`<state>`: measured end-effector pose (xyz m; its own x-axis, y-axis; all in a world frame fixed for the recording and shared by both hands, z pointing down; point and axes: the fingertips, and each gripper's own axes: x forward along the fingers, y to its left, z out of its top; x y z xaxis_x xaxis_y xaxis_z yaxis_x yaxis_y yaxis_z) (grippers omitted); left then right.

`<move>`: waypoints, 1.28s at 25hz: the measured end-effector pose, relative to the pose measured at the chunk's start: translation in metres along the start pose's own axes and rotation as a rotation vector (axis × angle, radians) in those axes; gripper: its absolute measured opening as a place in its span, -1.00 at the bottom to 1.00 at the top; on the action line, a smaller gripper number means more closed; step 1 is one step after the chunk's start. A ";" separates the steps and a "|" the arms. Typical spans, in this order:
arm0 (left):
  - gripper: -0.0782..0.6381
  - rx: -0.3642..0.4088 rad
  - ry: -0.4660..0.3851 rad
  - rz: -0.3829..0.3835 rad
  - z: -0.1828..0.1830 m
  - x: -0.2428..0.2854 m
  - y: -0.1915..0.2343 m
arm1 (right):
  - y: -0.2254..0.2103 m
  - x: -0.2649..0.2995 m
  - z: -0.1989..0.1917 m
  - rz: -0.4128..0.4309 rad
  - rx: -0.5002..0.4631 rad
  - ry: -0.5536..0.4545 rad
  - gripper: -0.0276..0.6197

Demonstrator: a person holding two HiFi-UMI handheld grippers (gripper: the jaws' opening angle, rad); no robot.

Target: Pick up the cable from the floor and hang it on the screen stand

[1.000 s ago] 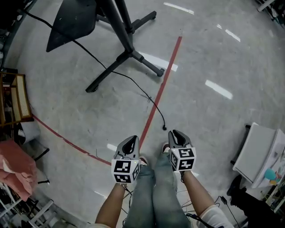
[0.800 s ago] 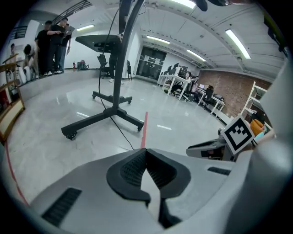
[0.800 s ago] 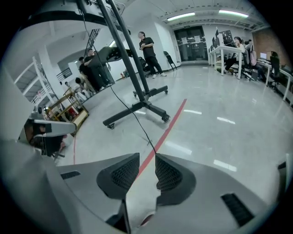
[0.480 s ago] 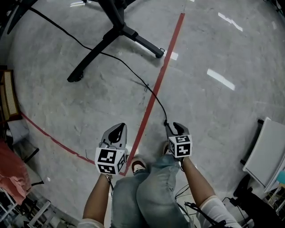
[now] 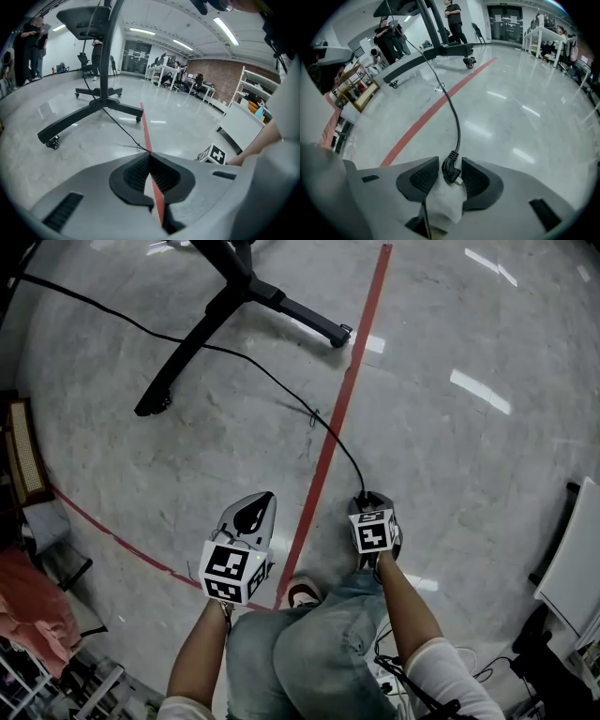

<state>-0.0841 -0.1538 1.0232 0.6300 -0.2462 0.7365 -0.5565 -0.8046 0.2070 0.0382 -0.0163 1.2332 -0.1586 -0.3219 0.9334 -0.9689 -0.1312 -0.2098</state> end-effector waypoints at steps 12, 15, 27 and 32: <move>-0.77 0.074 0.011 -0.018 -0.010 0.046 0.023 | -0.019 -0.005 -0.001 0.131 -0.062 0.106 -0.53; -0.77 0.198 0.002 -0.028 -0.008 0.089 0.037 | -0.029 -0.008 0.005 0.206 -0.123 0.129 -0.53; -0.34 1.120 0.255 0.038 0.035 0.203 0.088 | -0.063 -0.013 0.019 0.285 -0.224 0.153 -0.53; -0.34 1.339 0.423 0.041 0.022 0.218 0.101 | -0.066 -0.012 0.017 0.296 -0.184 0.108 -0.53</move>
<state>0.0093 -0.3005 1.1906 0.2840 -0.2952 0.9123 0.5121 -0.7576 -0.4046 0.1072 -0.0198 1.2309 -0.4465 -0.2185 0.8677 -0.8946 0.1265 -0.4285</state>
